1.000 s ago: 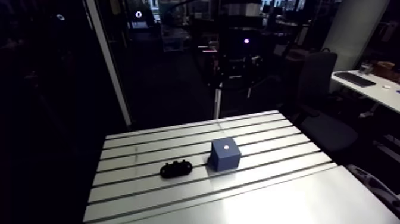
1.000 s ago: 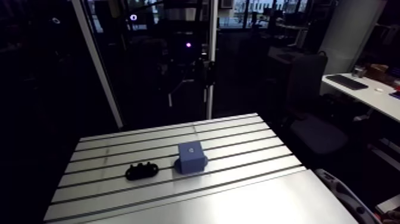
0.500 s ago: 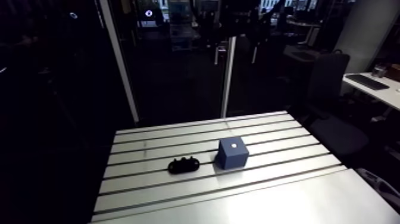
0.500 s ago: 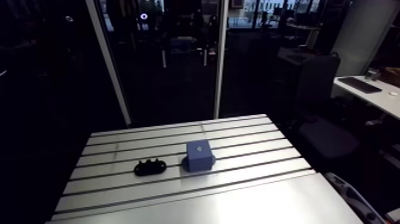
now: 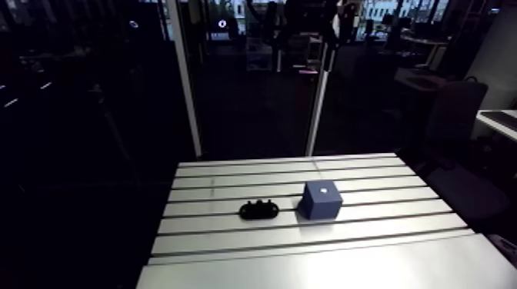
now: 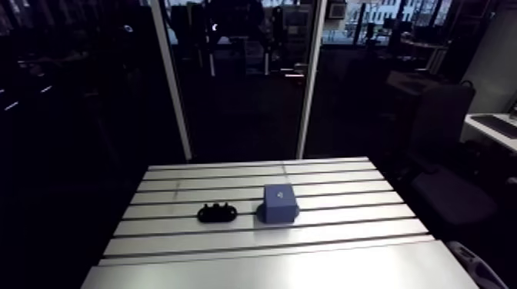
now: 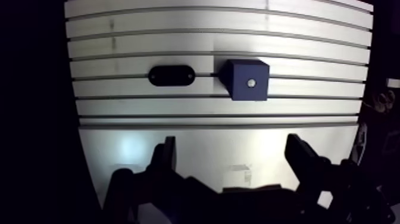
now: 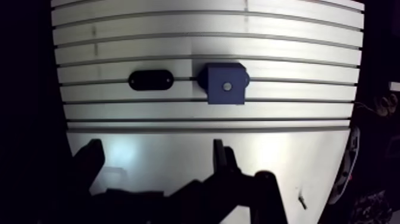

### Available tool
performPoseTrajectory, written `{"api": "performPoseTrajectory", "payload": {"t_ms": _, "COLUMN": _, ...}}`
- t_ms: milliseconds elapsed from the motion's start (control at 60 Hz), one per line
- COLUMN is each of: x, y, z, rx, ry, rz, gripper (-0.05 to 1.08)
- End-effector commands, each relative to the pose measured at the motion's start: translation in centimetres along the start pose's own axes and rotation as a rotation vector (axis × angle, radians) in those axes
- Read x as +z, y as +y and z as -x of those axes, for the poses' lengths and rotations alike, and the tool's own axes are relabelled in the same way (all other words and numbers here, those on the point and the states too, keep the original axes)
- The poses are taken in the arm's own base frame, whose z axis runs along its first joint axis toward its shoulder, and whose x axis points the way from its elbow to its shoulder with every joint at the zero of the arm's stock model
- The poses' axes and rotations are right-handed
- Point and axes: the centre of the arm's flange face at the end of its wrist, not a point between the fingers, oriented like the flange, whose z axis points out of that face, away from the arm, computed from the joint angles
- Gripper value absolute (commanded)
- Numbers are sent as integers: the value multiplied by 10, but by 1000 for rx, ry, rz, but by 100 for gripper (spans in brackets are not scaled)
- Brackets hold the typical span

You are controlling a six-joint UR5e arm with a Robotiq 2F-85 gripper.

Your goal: Pick up the M10 bolt and insert it into the hex recess until seated.

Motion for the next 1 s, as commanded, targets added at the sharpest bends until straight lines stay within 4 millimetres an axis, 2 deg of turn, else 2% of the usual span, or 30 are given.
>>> {"api": "performPoseTrajectory", "payload": {"t_ms": 17, "x": -15, "y": -7, "z": 16, "rx": 53, "ry": 29, "rz": 2, "gripper": 1}}
{"api": "performPoseTrajectory", "payload": {"t_ms": 183, "x": -9, "y": -15, "z": 32, "rx": 46, "ry": 19, "rz": -2, "gripper": 1}}
{"api": "performPoseTrajectory", "payload": {"t_ms": 400, "x": -6, "y": -14, "z": 31, "rx": 31, "ry": 78, "rz": 5, "gripper": 1}}
{"api": "performPoseTrajectory", "payload": {"t_ms": 617, "x": -3, "y": -15, "z": 39, "rx": 30, "ry": 74, "rz": 5, "gripper": 1}}
{"api": "performPoseTrajectory", "payload": {"t_ms": 1000, "x": -5, "y": -15, "z": 38, "rx": 29, "ry": 76, "rz": 5, "gripper": 1}}
